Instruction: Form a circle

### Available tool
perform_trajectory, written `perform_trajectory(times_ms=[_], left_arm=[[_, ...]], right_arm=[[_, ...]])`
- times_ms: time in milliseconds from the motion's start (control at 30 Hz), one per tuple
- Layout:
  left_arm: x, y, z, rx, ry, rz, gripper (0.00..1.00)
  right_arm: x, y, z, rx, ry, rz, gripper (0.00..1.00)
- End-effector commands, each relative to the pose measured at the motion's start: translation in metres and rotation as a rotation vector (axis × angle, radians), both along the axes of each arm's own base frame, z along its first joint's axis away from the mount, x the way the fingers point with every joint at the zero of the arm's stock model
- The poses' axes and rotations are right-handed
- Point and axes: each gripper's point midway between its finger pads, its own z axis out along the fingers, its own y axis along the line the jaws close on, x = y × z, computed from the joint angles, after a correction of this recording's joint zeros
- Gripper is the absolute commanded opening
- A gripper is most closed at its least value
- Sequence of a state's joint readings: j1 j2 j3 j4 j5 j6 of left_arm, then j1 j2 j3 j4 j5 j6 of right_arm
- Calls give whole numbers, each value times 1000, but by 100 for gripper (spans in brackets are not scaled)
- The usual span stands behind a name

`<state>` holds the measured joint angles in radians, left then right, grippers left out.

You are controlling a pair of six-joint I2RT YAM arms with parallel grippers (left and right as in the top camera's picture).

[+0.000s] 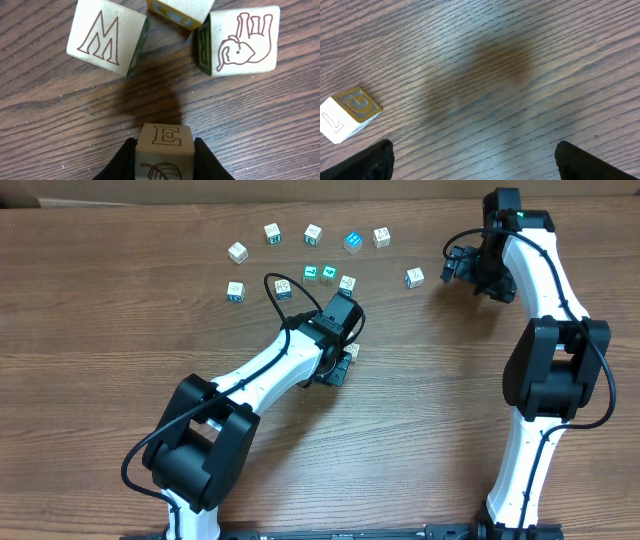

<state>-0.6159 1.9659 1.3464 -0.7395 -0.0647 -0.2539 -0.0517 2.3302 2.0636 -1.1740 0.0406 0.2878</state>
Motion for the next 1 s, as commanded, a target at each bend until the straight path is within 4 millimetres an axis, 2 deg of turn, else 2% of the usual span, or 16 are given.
perform_trajectory(times_ms=[0, 667, 967], left_arm=[[-4, 2, -6, 26, 6, -27, 6], [-4, 2, -8, 26, 6, -27, 6], [-4, 2, -8, 26, 6, -27, 11]], right_arm=[[7, -1, 18, -4, -48, -6, 100], [7, -1, 18, -4, -48, -6, 100], [7, -1, 18, -4, -48, -6, 100]])
